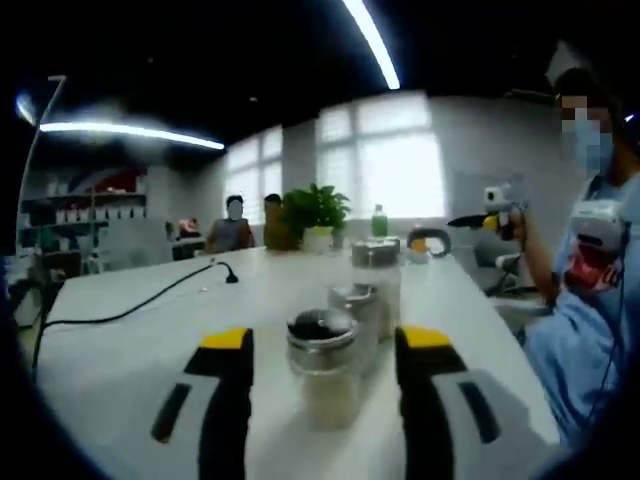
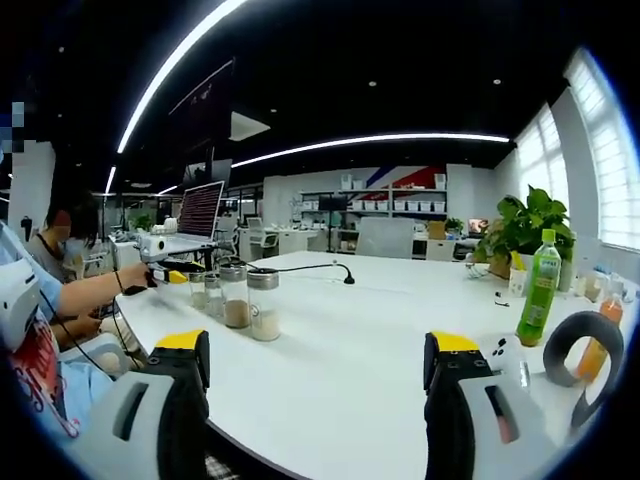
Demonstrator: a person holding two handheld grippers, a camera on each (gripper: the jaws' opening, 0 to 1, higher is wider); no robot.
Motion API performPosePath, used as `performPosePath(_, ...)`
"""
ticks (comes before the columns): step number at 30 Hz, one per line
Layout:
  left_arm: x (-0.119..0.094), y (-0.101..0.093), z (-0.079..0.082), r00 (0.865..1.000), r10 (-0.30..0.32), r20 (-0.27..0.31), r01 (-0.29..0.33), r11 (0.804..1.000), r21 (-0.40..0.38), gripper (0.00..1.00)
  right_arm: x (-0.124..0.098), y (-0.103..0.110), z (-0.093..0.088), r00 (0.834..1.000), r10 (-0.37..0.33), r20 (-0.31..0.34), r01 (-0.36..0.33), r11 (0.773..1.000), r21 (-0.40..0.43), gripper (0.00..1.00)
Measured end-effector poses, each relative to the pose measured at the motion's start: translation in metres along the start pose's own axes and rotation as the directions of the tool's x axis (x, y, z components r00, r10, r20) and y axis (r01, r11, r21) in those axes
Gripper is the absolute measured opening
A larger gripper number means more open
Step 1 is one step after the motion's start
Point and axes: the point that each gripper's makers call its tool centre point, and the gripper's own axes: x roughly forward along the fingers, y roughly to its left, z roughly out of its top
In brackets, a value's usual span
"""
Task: Rotate the seasoning bottle until the label or dispensing opening points toward the visible target arrow and the bottle remains upright within the marked orientation range
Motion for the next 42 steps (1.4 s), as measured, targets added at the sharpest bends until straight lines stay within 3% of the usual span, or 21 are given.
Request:
performPosePath(2,-0.004,0.005,-0.002,0.996,0.079,-0.037,-0.078,0.996,0.049,0.52,0.0,0.0,0.0,1.0,-0.003,-0.001,0.003,1.0,0.001,0.91)
performPosePath(5,-0.01,-0.001,0.002,0.987,0.159,-0.012,-0.158,0.987,0.022,0.56,0.0,0.001,0.0,1.0,0.0,-0.003,0.0,1.0,0.001,0.91)
performPosePath(7,-0.015,-0.003,0.005,0.976,0.22,0.008,-0.22,0.974,0.055,0.6,0.0,0.001,0.001,1.0,-0.004,0.004,0.004,1.0,0.006,0.91)
performPosePath(10,-0.025,-0.007,0.011,0.941,0.336,0.045,-0.336,0.942,-0.008,0.58,0.001,-0.001,0.002,1.0,-0.014,0.015,0.013,1.0,0.026,0.89)
performPosePath(12,-0.027,-0.015,0.012,0.93,0.366,0.045,-0.366,0.93,0.002,0.55,0.001,-0.002,0.0,1.0,-0.014,0.004,0.014,0.999,0.028,0.89)
performPosePath(15,-0.03,-0.023,0.007,0.891,0.454,0.024,-0.453,0.891,-0.035,0.55,0.002,-0.005,0.0,0.999,-0.032,0.0,0.032,0.999,0.033,0.92)
performPosePath(18,-0.027,-0.026,0.011,0.845,0.53,0.073,-0.521,0.846,-0.115,0.54,0.003,-0.003,-0.001,1.0,-0.027,-0.003,0.027,0.999,0.023,0.92)
performPosePath(19,-0.022,-0.027,0.01,0.853,0.518,0.064,-0.511,0.854,-0.102,0.53,0.003,-0.001,-0.001,1.0,-0.019,-0.002,0.019,1.0,0.017,0.92)
performPosePath(20,-0.02,-0.026,0.009,0.848,0.527,0.056,-0.52,0.848,-0.106,0.52,0.003,0.002,-0.001,1.0,-0.012,-0.002,0.012,1.0,0.01,0.92)
performPosePath(21,-0.023,-0.017,0.006,0.805,0.592,0.037,-0.584,0.803,-0.118,0.5,0.003,0.003,0.0,1.0,-0.008,-0.001,0.008,1.0,0.004,0.92)
performPosePath(24,-0.032,-0.001,0.003,0.713,0.701,0.027,-0.688,0.705,-0.173,0.51,0.002,0.005,0.002,1.0,-0.007,0.003,0.007,1.0,-0.004,0.92)
performPosePath(26,-0.032,0.004,0.001,0.679,0.733,0.025,-0.717,0.671,-0.192,0.5,0.001,0.005,0.003,1.0,-0.008,0.005,0.008,1.0,-0.006,0.92)
performPosePath(28,-0.028,0.005,0.001,0.668,0.744,0.019,-0.727,0.657,-0.201,0.49,0.001,0.005,0.005,1.0,-0.012,0.007,0.012,1.0,-0.01,0.92)
performPosePath(30,-0.027,0.007,0.003,0.634,0.773,0.021,-0.755,0.625,-0.198,0.49,0.0,0.004,0.006,1.0,-0.016,0.011,0.017,1.0,-0.01,0.92)
performPosePath(31,-0.026,0.009,0.006,0.619,0.784,0.034,-0.769,0.615,-0.177,0.49,0.001,0.004,0.006,1.0,-0.017,0.012,0.017,1.0,-0.009,0.92)
performPosePath(32,-0.013,0.009,0.002,0.596,0.802,0.019,-0.799,0.596,-0.076,0.49,-0.001,0.003,0.015,0.998,-0.02,0.06,0.018,0.999,0.031,0.9)
performPosePath(33,-0.008,0.007,0.003,0.602,0.798,0.032,-0.789,0.601,-0.127,0.5,-0.003,0.003,0.015,0.998,-0.015,0.065,0.013,0.999,0.037,0.9)
performPosePath(35,-0.005,0.009,0.001,0.601,0.799,0.026,-0.79,0.598,-0.138,0.5,-0.006,0.002,0.017,0.997,-0.021,0.072,0.018,0.999,0.035,0.9)
performPosePath(37,0.0,0.008,0.0,0.593,0.805,0.006,-0.799,0.589,-0.121,0.51,-0.006,0.0,0.016,0.997,-0.035,0.068,0.033,0.999,0.027,0.9)
performPosePath(39,-0.001,0.01,0.002,0.568,0.823,0.0,-0.82,0.566,-0.092,0.54,-0.007,-0.001,0.015,0.997,-0.041,0.06,0.039,0.999,0.024,0.9)
performPosePath(42,0.0,0.012,0.007,0.564,0.826,0.013,-0.821,0.562,-0.099,0.53,-0.007,-0.001,0.014,0.998,-0.037,0.056,0.036,0.999,0.024,0.9)
